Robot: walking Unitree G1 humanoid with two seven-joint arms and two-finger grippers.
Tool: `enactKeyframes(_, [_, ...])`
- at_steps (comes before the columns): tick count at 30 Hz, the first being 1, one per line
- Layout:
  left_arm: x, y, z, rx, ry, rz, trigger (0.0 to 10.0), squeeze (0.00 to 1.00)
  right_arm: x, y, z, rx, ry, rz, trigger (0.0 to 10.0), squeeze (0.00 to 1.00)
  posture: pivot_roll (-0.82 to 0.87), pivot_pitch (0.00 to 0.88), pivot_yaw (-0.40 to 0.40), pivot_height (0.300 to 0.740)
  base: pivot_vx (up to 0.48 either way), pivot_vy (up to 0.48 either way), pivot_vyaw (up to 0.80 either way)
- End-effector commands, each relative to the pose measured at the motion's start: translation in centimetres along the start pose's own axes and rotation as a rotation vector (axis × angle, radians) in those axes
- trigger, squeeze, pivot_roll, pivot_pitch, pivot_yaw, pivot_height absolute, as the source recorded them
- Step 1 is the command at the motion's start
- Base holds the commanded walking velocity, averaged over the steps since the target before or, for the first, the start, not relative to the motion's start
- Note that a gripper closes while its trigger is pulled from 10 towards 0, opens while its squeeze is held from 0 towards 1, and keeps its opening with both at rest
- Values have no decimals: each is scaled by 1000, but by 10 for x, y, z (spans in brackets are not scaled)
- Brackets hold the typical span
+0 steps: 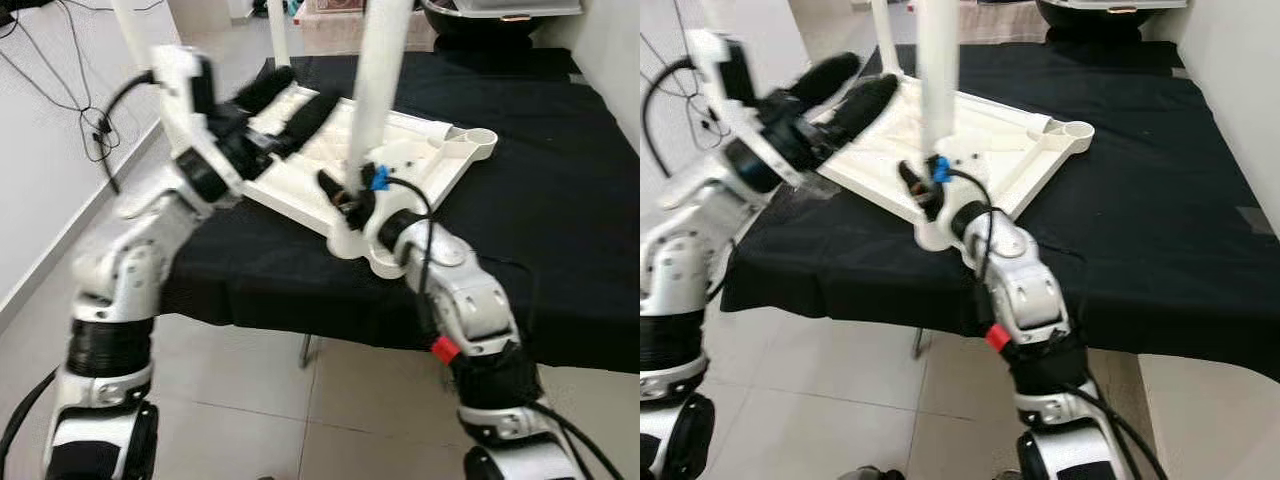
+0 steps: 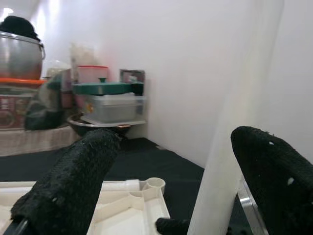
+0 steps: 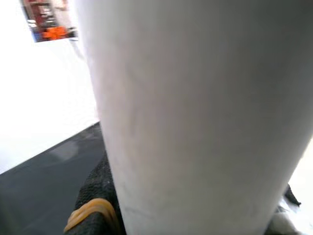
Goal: Building children table
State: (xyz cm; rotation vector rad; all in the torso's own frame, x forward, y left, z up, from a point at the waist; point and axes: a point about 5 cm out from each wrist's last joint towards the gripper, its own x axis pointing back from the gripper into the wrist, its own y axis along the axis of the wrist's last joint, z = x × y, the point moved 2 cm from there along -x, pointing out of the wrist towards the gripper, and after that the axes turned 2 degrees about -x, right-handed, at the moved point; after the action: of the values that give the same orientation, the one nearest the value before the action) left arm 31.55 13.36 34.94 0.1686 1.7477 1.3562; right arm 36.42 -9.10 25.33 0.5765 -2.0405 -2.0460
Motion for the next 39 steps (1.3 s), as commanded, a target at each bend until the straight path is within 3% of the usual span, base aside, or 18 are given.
enactKeyframes(1, [5, 8, -2, -5, -8, -15, 10000, 1000, -3, 6, 2, 0, 0, -36, 0, 0, -22, 109, 71, 740, 0, 0, 0])
enactKeyframes(8, [16, 15, -1, 13, 35, -32, 10000, 1000, -2, 19, -15, -24, -76, -108, 39, 0, -17, 105, 71, 740, 0, 0, 0])
enactKeyframes(9, [28, -1, 4, 5, 122, 33, 10000, 0, -1, 24, -23, -32, -101, -136, 10000, 0, -9, 109, 59, 740, 0, 0, 0])
enactKeyframes(10, [41, -25, 7, -8, 189, 126, 10000, 0, 0, 28, -29, -33, -110, -153, 10000, 0, -12, 108, 59, 740, 0, 0, 0])
enactKeyframes(11, [41, -25, 7, -8, 189, 126, 10000, 0, 0, 28, -29, -33, -110, -153, 10000, 0, -12, 108, 59, 740, 0, 0, 0])
enactKeyframes(13, [62, -65, 1, -9, 254, 282, 10000, 0, 1, 30, -32, -15, -91, -163, 10000, 0, -14, 116, 54, 740, 0, 0, 0])
enactKeyframes(16, [70, -81, -7, 11, 245, 337, 10000, 0, 1, 28, -31, -7, -64, -154, 10000, 0, -17, 117, 54, 740, 0, 0, 0])
enactKeyframes(19, [97, -129, -52, 38, 114, 514, 10000, 0, 5, 26, -28, 36, 66, -150, 10000, 0, -15, 139, 50, 740, 0, 0, 0])
enactKeyframes(21, [99, -132, -56, 34, 106, 528, 10000, 0, 6, 27, -28, 34, 75, -154, 10000, 0, -15, 139, 50, 740, 0, 0, 0])
enactKeyframes(24, [117, -154, -83, 37, 56, 624, 10000, 0, 14, 31, -8, 14, 379, -169, 10000, 0, -11, 181, 49, 740, 0, 0, 0])
enactKeyframes(26, [124, -159, -95, 14, 21, 660, 10000, 0, 22, 29, 1, 19, 536, -148, 10000, 0, -5, 202, 47, 740, 0, 0, 0])
enactKeyframes(27, [124, -159, -95, 14, 21, 660, 10000, 0, 22, 29, 1, 19, 536, -148, 10000, 0, -5, 202, 47, 740, 0, 0, 0])
enactKeyframes(29, [129, -162, -100, -54, -2, 697, 10000, 0, 25, 22, 4, 30, 649, -111, 10000, 0, 5, 235, 49, 740, 0, 0, 0])
enactKeyframes(30, [128, -158, -103, -91, -12, 685, 10000, 0, 25, 20, 3, 29, 697, -82, 10000, 0, 18, 276, 49, 740, 0, 0, 0])
enactKeyframes(33, [128, -155, -105, -121, -22, 675, 10000, 0, 24, 18, 3, 25, 743, -60, 10000, 0, 18, 276, 49, 740, 0, 0, 0])
enactKeyframes(34, [131, -150, -111, -121, -27, 651, 10000, 0, 24, 16, 2, 16, 795, -35, 10000, 0, 29, 316, 49, 740, 0, 0, 0])
enactKeyframes(37, [134, -146, -116, -122, -28, 635, 10000, 0, 23, 14, 1, 13, 849, -9, 10000, 0, 34, 327, 50, 740, 0, 0, 0])
enactKeyframes(39, [143, -134, -131, -167, -62, 620, 10000, 0, 25, 15, -3, 36, 944, 41, 10000, 0, 54, 367, 57, 740, 0, 0, 0])
